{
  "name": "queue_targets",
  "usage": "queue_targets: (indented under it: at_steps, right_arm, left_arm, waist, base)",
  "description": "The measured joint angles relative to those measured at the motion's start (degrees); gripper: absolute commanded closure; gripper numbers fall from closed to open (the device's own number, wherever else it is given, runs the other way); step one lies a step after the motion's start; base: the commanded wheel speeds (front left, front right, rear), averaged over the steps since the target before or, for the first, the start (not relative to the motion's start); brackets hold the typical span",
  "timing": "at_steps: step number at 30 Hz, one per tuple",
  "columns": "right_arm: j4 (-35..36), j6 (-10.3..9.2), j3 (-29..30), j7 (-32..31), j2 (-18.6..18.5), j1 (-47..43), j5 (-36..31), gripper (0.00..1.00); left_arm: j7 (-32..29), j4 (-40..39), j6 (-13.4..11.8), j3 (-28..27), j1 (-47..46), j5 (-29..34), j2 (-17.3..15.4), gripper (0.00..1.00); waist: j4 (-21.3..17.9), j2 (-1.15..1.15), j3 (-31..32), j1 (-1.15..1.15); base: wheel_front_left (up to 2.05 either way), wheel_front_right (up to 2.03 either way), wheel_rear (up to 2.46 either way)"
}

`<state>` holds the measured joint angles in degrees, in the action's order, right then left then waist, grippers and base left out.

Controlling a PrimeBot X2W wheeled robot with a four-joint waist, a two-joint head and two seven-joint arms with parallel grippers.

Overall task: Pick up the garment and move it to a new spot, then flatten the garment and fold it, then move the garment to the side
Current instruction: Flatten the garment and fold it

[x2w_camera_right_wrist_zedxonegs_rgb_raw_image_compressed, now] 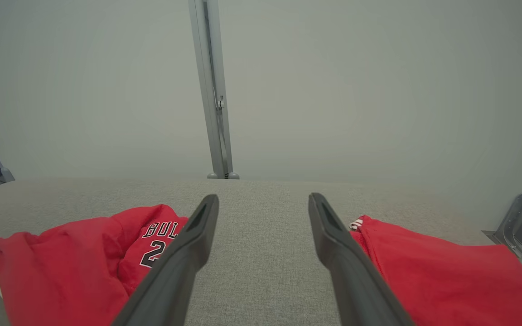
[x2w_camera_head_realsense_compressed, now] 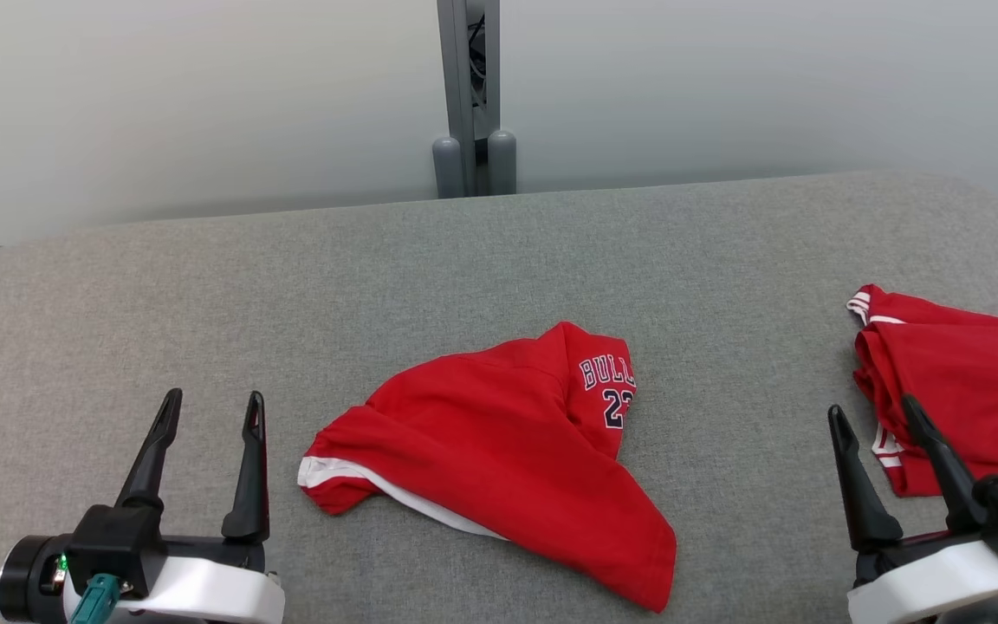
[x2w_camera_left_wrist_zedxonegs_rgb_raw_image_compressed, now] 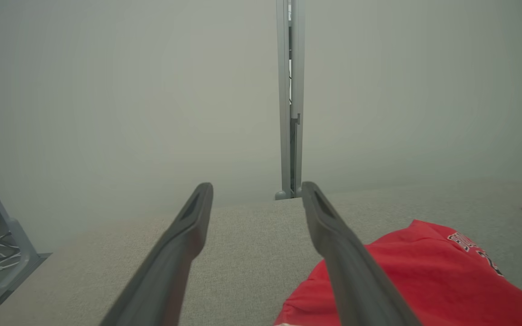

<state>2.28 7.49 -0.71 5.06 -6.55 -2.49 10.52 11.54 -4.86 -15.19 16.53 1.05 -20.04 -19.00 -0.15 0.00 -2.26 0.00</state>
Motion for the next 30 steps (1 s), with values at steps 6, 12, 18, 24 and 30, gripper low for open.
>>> queue_targets:
  at_steps: [6, 12, 18, 24, 30]
  right_arm:
    - [-0.2, 0.0, -0.1, -0.1, 1.3, -2.1, 0.9, 0.0]
    - [0.0, 0.0, -0.2, -0.4, 1.7, -2.5, 1.0, 0.0]
    - [0.0, 0.0, -0.4, -0.4, 1.8, -2.5, 1.0, 0.0]
    - [-0.1, 0.0, -0.5, -0.4, 1.8, -2.5, 1.1, 0.0]
    - [-0.2, 0.0, -0.4, 0.0, 1.7, -2.4, 1.4, 0.0]
  left_arm:
    - [-0.4, 0.2, 0.0, 0.1, 1.1, -0.5, -0.2, 0.0]
    - [-0.5, 0.4, 0.0, 0.2, 1.1, -0.7, -0.4, 0.0]
    - [-0.7, 0.7, 0.0, 0.4, 1.1, -0.9, -0.5, 0.0]
    - [-0.7, 0.7, 0.0, 0.6, 1.1, -1.0, -0.6, 0.0]
    - [-0.6, 0.9, 0.0, 0.7, 1.0, -1.1, -0.6, 0.0]
  waist:
    - [0.1, 0.0, 1.0, 0.0]
    - [-0.2, 0.0, 1.2, 0.0]
    - [-0.2, 0.0, 1.1, 0.0]
    - [-0.2, 0.0, 0.9, 0.0]
    - [0.0, 0.0, 0.8, 0.0]
  base:
    - [0.0, 0.0, 0.0]
    - [0.0, 0.0, 0.0]
    - [0.0, 0.0, 0.0]
    - [0.0, 0.0, 0.0]
    - [0.0, 0.0, 0.0]
